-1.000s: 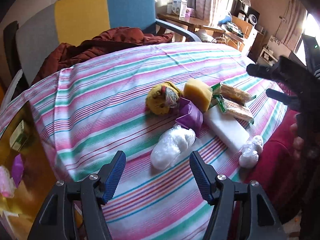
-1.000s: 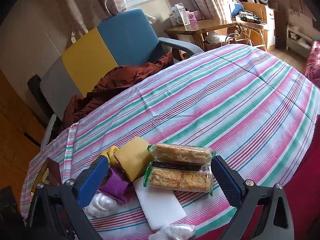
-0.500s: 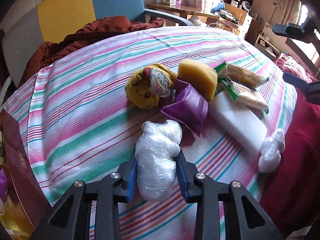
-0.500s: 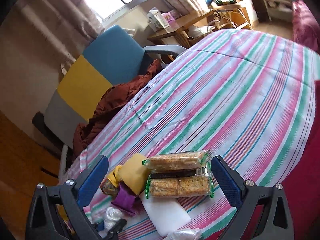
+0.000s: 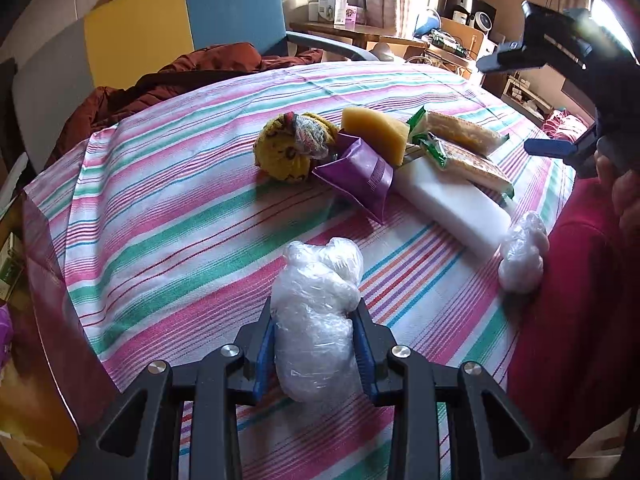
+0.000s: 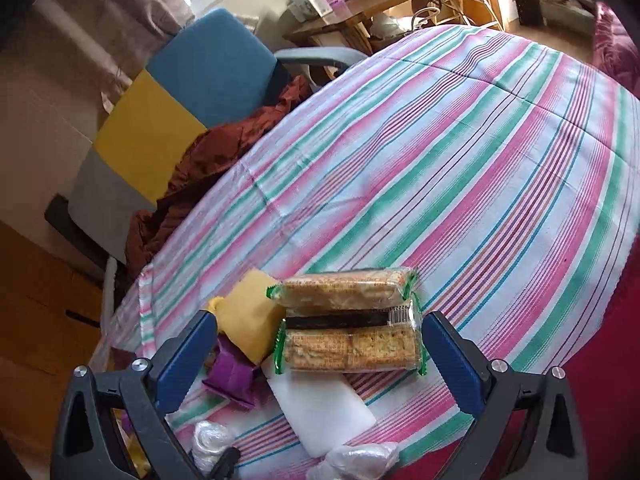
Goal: Organize objects
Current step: 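Grasp the plastic-wrapped bundle with the left tool while the right tool grasps the yellow WEIDAN snack bag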
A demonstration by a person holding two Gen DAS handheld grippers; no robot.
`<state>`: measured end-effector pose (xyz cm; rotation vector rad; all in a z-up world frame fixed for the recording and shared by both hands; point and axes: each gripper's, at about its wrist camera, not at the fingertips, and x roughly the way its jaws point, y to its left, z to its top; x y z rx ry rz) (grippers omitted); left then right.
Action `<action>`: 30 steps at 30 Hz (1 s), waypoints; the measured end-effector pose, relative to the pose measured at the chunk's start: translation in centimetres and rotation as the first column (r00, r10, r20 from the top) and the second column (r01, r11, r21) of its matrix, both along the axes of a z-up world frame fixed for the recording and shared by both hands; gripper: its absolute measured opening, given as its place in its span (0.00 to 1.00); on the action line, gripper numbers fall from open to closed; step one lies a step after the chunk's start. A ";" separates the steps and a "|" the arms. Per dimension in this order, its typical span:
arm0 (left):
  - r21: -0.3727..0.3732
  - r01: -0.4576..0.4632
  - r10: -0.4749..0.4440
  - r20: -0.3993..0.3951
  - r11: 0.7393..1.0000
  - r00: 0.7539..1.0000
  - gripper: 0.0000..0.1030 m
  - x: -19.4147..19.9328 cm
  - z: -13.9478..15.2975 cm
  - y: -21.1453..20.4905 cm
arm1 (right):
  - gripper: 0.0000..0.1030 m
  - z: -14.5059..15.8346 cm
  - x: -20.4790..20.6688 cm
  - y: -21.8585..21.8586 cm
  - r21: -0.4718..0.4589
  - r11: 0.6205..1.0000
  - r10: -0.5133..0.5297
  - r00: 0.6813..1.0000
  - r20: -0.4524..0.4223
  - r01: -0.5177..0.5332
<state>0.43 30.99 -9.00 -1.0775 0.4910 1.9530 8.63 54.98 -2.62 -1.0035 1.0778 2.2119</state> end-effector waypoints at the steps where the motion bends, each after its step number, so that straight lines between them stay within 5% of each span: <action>1: 0.005 0.001 -0.001 0.004 1.000 1.000 0.33 -0.1 0.0 0.0 | 1.00 -0.1 -0.7 -0.2 0.018 0.999 0.028 0.998 0.054 -0.029; 5: 0.025 0.001 -0.001 0.009 1.000 1.000 0.33 -0.2 -0.1 -0.3 | 1.00 -0.3 -3.2 -0.8 0.146 0.973 0.136 0.957 0.257 -0.177; 11: 0.045 -0.012 0.010 0.038 0.999 0.999 0.34 -0.5 -0.1 -0.5 | 1.00 -2.0 -6.2 0.3 0.174 0.939 0.190 0.870 0.454 -0.296; 17: 0.061 -0.017 0.014 0.050 0.998 0.999 0.34 -0.7 -0.2 -0.8 | 0.98 -2.2 -6.5 4.9 0.174 0.972 0.077 0.918 0.389 -0.156; 20: 0.063 -0.018 0.015 0.047 0.998 0.999 0.34 -0.8 -0.2 -0.9 | 0.97 -2.0 -7.0 6.8 0.245 0.965 -0.017 0.919 0.394 -0.087; 24: 0.080 -0.026 0.021 0.063 0.996 0.998 0.34 -0.9 -0.2 -1.1 | 0.97 -2.7 -6.2 9.0 0.220 0.975 -0.081 0.938 0.337 0.006; 27: 0.084 -0.031 0.026 0.062 0.996 0.998 0.34 -0.9 -0.3 -1.1 | 0.98 -3.0 -5.9 9.7 0.148 0.988 -0.076 0.954 0.292 0.033; 30: 0.086 -0.033 0.028 0.061 0.996 0.998 0.34 -0.8 -0.2 -1.0 | 0.99 -2.5 -7.0 8.6 0.186 0.982 -0.020 0.956 0.292 -0.036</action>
